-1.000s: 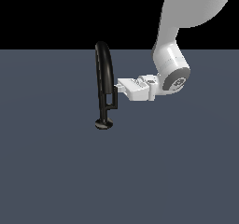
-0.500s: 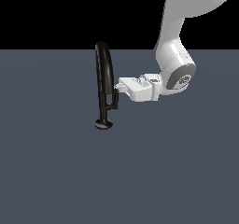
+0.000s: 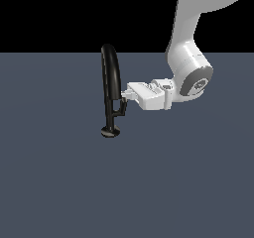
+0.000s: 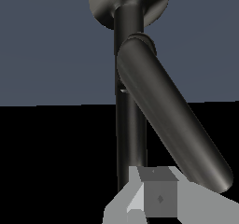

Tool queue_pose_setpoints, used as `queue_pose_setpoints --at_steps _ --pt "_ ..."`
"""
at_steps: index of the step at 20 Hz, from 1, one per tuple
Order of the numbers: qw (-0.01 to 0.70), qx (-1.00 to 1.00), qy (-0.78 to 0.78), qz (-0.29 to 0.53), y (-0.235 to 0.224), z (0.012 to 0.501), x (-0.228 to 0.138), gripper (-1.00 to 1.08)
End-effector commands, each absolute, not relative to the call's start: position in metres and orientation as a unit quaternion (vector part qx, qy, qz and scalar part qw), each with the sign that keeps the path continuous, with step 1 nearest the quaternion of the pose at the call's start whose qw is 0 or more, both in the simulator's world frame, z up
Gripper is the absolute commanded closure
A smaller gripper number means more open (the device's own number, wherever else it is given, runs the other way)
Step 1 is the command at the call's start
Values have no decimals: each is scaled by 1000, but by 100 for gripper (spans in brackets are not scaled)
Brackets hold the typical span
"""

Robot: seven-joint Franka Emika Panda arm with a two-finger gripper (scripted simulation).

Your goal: Turn on the faucet by rotating a designated handle.

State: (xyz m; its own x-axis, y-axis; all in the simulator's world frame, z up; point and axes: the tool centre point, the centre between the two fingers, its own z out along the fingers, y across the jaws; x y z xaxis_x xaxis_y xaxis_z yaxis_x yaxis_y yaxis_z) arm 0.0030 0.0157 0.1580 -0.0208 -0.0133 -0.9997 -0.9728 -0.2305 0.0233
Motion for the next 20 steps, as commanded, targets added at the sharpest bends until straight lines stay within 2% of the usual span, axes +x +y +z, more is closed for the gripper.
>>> queue_pose_setpoints --at_steps 1,9,11,20 --pt "426 -547 449 563 12 149 -11 108" --pt "425 -546 449 565 5 138 -40 108" --pt "430 -553 444 559 8 148 -30 108" --pt "426 -547 448 564 1 90 -57 108"
